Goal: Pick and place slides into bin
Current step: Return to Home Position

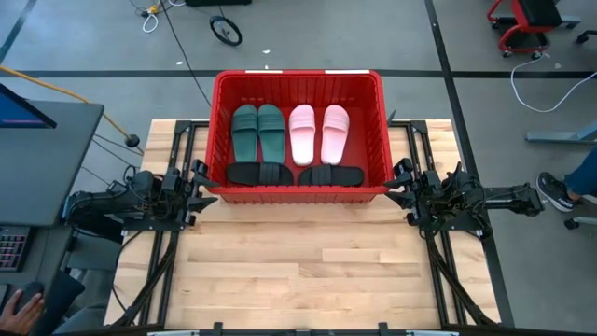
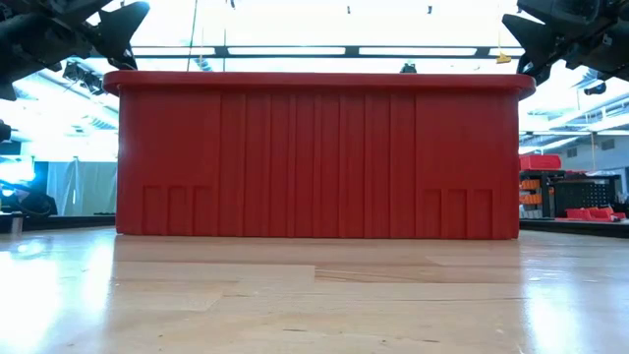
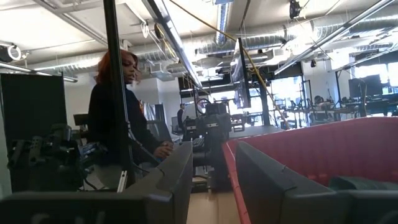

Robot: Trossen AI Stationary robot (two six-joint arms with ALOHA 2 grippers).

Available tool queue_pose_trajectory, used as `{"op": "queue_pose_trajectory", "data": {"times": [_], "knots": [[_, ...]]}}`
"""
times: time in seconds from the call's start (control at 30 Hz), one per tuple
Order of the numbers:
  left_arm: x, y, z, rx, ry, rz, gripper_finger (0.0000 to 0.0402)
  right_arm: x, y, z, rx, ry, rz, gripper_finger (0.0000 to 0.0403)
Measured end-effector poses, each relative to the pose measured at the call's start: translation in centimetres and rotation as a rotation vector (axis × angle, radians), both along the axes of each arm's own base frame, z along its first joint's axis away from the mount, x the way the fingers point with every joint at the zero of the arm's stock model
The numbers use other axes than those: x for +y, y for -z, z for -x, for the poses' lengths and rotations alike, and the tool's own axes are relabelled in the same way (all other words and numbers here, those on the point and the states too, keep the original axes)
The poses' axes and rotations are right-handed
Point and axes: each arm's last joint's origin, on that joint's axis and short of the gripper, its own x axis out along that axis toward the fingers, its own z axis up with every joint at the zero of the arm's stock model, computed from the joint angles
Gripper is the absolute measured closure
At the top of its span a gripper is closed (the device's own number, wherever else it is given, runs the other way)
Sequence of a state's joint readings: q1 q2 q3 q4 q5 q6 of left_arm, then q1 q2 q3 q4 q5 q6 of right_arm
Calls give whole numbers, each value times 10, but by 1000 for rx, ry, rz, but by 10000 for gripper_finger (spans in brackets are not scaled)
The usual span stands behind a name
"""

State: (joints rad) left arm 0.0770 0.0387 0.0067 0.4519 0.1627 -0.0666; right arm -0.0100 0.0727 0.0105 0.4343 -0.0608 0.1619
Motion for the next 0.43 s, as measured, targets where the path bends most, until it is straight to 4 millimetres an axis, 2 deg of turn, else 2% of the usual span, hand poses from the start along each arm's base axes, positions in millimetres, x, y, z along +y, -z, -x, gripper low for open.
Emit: {"op": "queue_pose_trajectory", "data": {"times": [0.43], "knots": [[0, 0, 0, 0, 0, 0, 224, 0, 0, 0, 0, 0, 0, 275]]}}
